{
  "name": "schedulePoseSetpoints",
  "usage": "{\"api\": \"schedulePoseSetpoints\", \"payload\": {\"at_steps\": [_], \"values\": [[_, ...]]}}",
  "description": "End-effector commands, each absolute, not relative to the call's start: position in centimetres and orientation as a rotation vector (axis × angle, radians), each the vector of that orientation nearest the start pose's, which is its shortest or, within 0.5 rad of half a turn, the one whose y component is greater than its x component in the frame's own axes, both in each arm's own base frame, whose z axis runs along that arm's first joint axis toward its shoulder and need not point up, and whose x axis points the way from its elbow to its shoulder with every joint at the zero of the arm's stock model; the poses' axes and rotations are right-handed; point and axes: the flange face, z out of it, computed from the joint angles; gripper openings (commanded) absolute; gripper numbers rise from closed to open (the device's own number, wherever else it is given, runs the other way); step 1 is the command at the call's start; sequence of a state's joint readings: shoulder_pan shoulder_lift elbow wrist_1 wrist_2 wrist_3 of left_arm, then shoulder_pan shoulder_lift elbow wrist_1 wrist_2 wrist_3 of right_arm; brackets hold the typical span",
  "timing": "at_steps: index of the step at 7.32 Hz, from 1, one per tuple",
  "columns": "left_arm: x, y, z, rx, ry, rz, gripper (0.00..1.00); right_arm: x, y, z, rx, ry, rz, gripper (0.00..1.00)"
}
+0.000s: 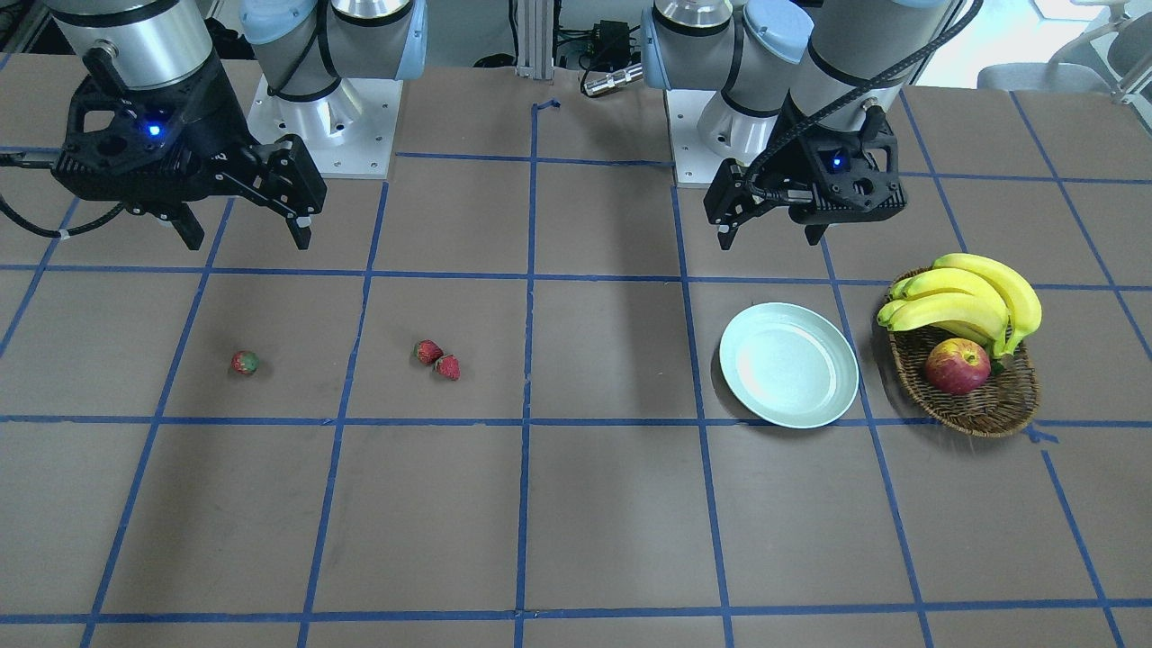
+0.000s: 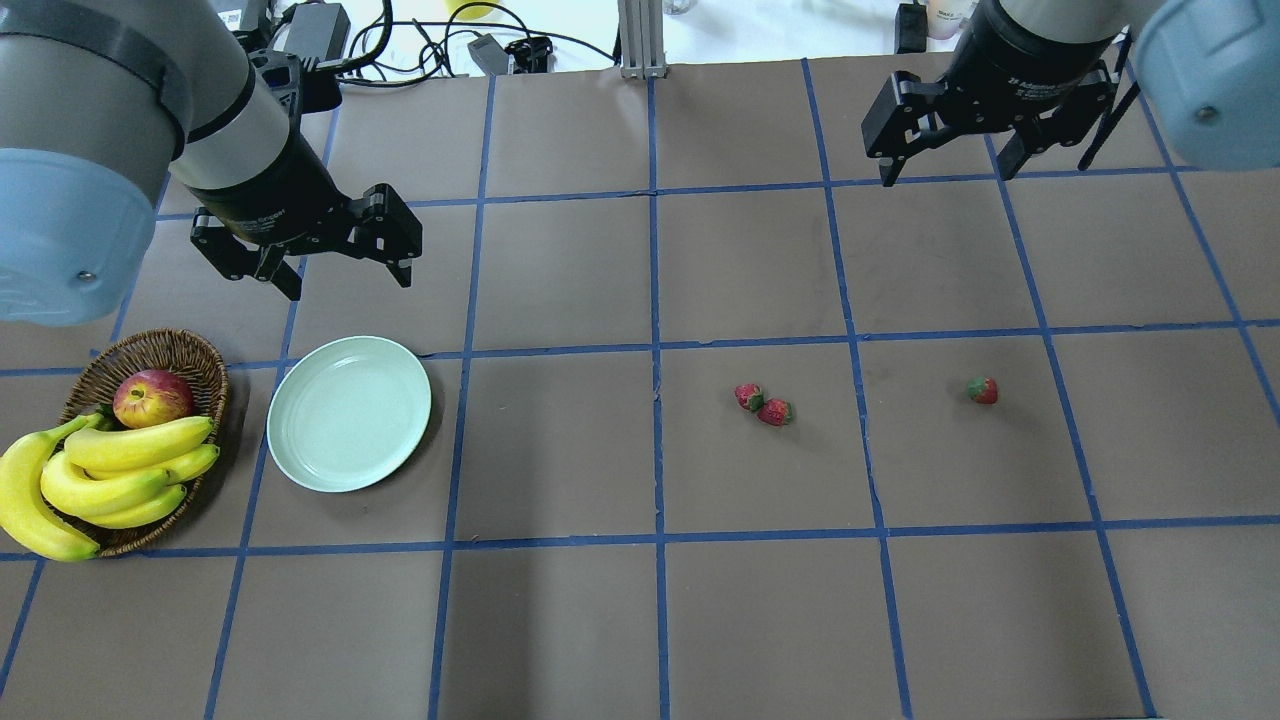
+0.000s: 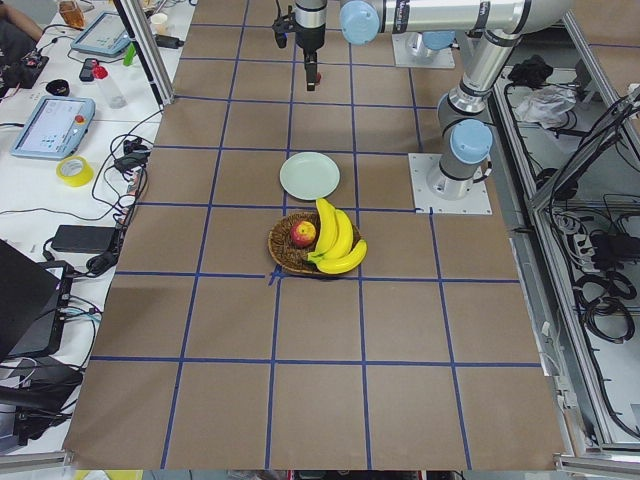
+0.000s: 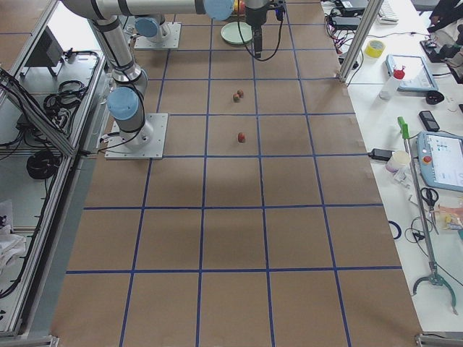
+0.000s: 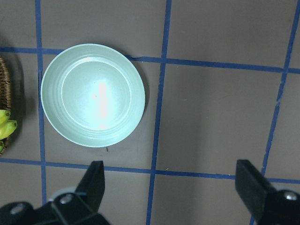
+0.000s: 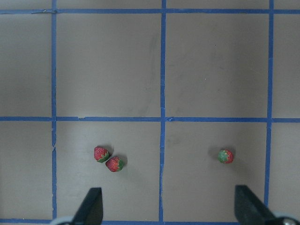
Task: Collect all strawberries into plate
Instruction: 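Move the right gripper toward the pair of strawberries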
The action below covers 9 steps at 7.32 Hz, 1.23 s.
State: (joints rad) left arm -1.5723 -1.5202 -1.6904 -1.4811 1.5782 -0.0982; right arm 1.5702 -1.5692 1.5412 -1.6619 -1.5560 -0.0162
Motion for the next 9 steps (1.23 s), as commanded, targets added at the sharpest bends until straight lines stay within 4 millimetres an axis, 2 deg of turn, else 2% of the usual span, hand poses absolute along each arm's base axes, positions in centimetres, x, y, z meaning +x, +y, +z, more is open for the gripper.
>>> {"api": "schedulePoseSetpoints", "payload": {"at_steps": [1, 4, 7, 9], "values": [[-13.3, -47.1, 46.2, -0.151, 3.130, -0.034, 1.00, 13.4, -50.4, 51.1, -0.023, 3.123, -0.185, 1.00], [-13.4, -47.1, 46.4, -0.149, 3.127, -0.037, 1.00, 13.2, -50.5, 51.1, -0.035, 3.125, -0.187, 1.00], [-13.4, -47.0, 46.7, -0.149, 3.127, -0.047, 1.00, 13.8, -50.8, 50.0, -0.028, 3.064, -0.124, 1.00], [-13.4, -47.0, 46.7, -0.149, 3.127, -0.049, 1.00, 13.7, -50.9, 49.9, -0.026, 3.064, -0.124, 1.00]]}}
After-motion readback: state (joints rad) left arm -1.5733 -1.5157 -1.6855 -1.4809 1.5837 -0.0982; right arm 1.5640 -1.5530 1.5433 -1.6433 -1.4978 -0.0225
